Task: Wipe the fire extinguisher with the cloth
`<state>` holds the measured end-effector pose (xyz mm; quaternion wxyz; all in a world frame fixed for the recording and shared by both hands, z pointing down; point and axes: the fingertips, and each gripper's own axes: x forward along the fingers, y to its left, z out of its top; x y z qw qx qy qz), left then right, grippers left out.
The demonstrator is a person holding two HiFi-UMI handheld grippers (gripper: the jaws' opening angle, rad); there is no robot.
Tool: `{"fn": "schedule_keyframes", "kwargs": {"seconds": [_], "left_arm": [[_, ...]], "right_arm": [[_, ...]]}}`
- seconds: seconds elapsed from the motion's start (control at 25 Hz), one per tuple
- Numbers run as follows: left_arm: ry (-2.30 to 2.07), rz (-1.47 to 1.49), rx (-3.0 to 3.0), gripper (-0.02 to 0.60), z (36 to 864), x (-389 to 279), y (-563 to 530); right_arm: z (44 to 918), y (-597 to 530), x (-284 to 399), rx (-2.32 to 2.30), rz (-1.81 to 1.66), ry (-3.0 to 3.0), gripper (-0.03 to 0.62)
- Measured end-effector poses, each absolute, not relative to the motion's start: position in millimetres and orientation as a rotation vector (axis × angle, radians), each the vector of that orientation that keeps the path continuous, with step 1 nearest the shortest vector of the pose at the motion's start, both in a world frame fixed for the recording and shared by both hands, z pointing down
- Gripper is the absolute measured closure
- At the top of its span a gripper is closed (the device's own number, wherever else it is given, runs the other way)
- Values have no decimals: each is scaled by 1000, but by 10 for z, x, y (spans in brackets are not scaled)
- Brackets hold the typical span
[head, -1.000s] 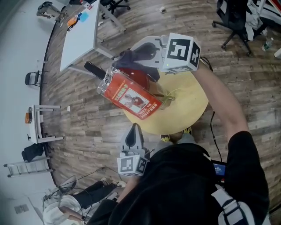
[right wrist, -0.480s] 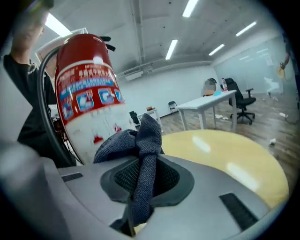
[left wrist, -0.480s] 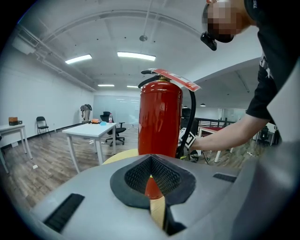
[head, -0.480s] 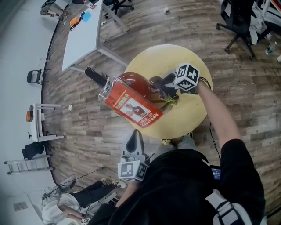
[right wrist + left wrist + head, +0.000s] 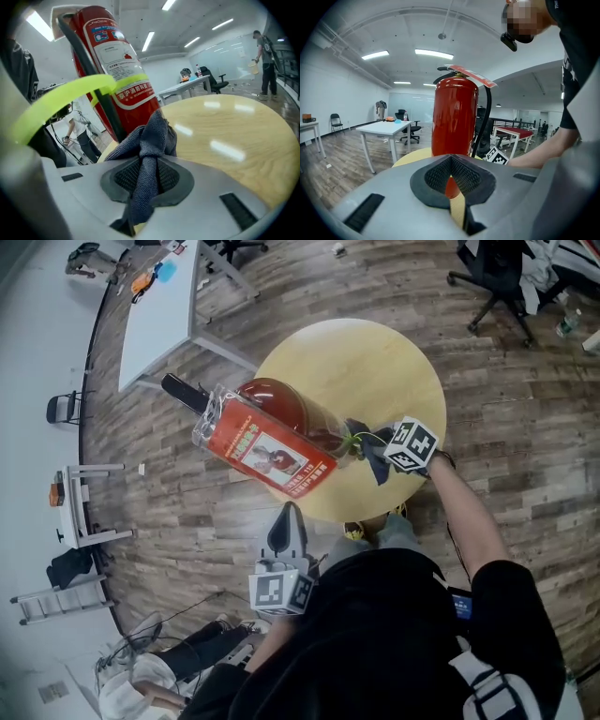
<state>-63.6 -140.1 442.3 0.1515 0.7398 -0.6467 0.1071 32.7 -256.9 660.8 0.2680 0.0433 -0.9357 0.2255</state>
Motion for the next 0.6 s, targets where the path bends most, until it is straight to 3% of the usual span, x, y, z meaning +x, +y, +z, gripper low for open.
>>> {"fn": "schedule_keyframes", "kwargs": {"seconds": [0.32, 0.6], "left_arm": [[-1774, 258, 2207, 566, 4377, -678, -1265], [-1771, 214, 2217, 566, 4309, -1119, -990]], "right_arm": [[6680, -2206, 372, 521, 849, -2424, 526], [6696, -2038, 372, 1252, 1246, -2186, 526]]}}
